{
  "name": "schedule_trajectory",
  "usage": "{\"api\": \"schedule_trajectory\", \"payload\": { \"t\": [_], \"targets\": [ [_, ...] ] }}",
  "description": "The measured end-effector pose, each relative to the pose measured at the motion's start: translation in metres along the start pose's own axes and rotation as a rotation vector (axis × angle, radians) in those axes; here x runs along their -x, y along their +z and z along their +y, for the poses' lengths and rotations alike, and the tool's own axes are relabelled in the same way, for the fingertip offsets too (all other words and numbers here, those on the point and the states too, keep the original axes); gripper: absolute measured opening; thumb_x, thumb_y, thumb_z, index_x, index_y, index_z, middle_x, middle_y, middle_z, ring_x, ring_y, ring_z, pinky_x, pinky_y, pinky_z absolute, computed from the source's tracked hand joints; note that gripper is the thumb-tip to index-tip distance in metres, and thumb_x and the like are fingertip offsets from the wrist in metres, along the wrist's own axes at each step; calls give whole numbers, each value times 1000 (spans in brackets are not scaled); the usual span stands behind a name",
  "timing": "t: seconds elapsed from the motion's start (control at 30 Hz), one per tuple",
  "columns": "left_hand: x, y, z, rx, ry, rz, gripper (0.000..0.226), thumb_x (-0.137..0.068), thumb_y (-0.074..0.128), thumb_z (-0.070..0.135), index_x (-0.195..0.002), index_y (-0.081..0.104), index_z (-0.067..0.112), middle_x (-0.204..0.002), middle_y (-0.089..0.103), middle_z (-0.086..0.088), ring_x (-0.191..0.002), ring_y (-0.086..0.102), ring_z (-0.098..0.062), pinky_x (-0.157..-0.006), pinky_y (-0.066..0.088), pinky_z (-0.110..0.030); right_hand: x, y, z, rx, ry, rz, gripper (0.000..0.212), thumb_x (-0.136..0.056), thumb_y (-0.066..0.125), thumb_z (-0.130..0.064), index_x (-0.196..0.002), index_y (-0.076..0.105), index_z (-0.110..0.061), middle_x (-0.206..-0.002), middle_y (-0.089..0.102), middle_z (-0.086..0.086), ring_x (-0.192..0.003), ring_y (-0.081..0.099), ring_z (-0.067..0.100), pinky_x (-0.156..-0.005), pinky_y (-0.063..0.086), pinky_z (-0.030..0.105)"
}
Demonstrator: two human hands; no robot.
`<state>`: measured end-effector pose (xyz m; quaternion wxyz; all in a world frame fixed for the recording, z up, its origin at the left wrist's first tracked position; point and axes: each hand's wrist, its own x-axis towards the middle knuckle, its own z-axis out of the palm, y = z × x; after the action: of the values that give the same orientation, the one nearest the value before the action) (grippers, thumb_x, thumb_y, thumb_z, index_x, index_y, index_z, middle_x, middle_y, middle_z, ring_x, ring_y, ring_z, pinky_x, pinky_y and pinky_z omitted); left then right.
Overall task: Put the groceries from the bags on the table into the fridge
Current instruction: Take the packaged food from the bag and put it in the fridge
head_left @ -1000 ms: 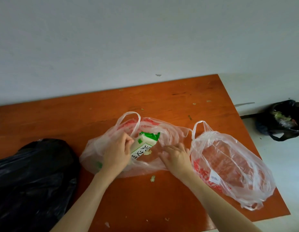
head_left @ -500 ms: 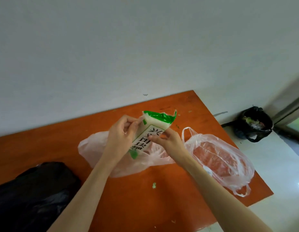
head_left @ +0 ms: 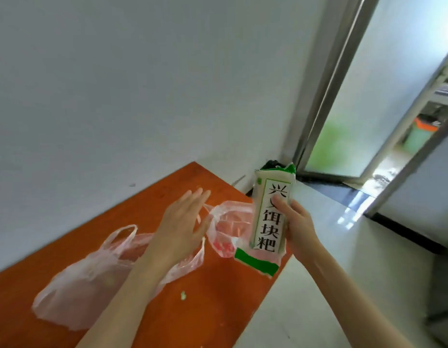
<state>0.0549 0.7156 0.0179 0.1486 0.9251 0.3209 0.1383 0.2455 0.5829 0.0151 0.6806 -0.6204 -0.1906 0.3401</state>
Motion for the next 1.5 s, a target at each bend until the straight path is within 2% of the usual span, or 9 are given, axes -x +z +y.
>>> {"api": "schedule_trajectory", "payload": {
  "t": [0.23, 0.37, 0.53, 0.7, 0.77, 0.93, 1.07, 1.27, 1.5],
  "targets": [
    [-6, 50, 130, 77, 389, -78, 75, -81, 6, 65, -146, 19, 29, -154, 22, 6, -143, 14, -12, -110, 6, -26, 79, -155, -14, -305, 106, 357, 27, -90, 55, -30, -105, 60, -8, -87, 70, 11, -81, 67, 26, -69, 53, 38],
    [4, 84, 225, 154, 533, -118, 57, -92, 32, 49, -144, 27, 25, -152, 28, 2, -142, 19, -17, -111, 15, -29, 135, -249, -18, -555, 235, 473, 27, -92, 51, -33, -97, 60, -9, -91, 65, 12, -88, 61, 27, -74, 49, 43],
    [29, 134, 348, 171, 653, -174, 55, -95, 36, 46, -144, 27, 25, -151, 29, 0, -142, 21, -19, -115, 22, -40, 215, -370, -25, -725, 208, 489, 31, -85, 56, -11, -115, 55, -7, -87, 71, 16, -90, 64, 30, -71, 49, 45],
    [58, 173, 466, 206, 795, -193, 64, -87, 24, 56, -141, 34, 24, -148, 35, 0, -140, 26, -20, -110, 19, -30, 275, -473, -39, -831, 9, 452, 97, -24, 90, 4, -115, 59, -3, -108, 68, 22, -87, 70, 33, -66, 59, 45],
    [65, 187, 506, 211, 848, -208, 66, -86, 22, 57, -140, 37, 22, -146, 38, -1, -139, 29, -21, -108, 18, -28, 293, -507, -44, -811, -16, 493, 94, -32, 90, 2, -120, 57, -2, -118, 63, 22, -95, 68, 33, -65, 59, 43],
    [63, 225, 600, 201, 969, -236, 63, -87, 25, 53, -139, 40, 20, -144, 42, -3, -136, 34, -23, -108, 25, -32, 321, -590, -43, -592, 0, 782, 38, -84, 58, -2, -121, 53, 7, -112, 64, 24, -100, 64, 32, -80, 56, 42],
    [57, 267, 666, 210, 1034, -267, 68, -85, 19, 56, -141, 36, 21, -147, 37, -1, -139, 29, -21, -109, 22, -31, 330, -655, -43, -523, 1, 889, 34, -85, 61, -3, -117, 55, 8, -103, 68, 23, -89, 70, 29, -72, 59, 38],
    [23, 335, 771, 256, 1055, -341, 79, -76, 6, 63, -144, 27, 26, -153, 24, 4, -143, 14, -16, -111, 11, -27, 316, -764, -63, -646, 3, 816, 31, -83, 50, 2, -113, 56, -3, -84, 73, 17, -71, 72, 27, -51, 57, 37],
    [-42, 367, 917, 294, 1129, -292, 72, -83, 13, 57, -142, 34, 20, -149, 33, -4, -140, 25, -23, -111, 18, -33, 288, -887, -117, -461, -102, 840, 47, -79, 59, 0, -125, 51, -5, -112, 66, 20, -99, 66, 33, -77, 58, 44]
  ]
}}
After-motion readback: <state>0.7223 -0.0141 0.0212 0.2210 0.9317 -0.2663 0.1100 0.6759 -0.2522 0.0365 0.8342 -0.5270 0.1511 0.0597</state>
